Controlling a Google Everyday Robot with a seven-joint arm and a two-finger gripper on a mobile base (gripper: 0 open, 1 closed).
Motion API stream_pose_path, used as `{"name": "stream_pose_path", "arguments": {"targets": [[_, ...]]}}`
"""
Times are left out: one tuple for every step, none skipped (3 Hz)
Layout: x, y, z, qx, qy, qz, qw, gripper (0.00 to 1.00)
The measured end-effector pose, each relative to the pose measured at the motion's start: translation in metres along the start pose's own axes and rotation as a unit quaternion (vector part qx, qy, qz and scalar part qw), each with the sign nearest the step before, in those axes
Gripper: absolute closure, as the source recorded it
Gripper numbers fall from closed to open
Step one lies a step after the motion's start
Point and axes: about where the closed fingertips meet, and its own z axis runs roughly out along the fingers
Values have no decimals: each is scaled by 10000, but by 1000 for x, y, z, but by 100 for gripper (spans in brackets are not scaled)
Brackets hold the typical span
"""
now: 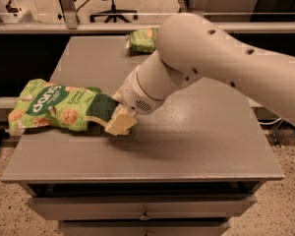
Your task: Move sponge near green rice chip bag
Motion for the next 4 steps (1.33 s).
{"name": "stream_pose_path", "arguments": {"targets": [[4,-10,6,106,70,57,9999,58],[8,-17,6,191,129,60,9997,36],[13,-24,2,286,201,67,9994,12],[15,-28,-7,361,209,47,9991,0]]}}
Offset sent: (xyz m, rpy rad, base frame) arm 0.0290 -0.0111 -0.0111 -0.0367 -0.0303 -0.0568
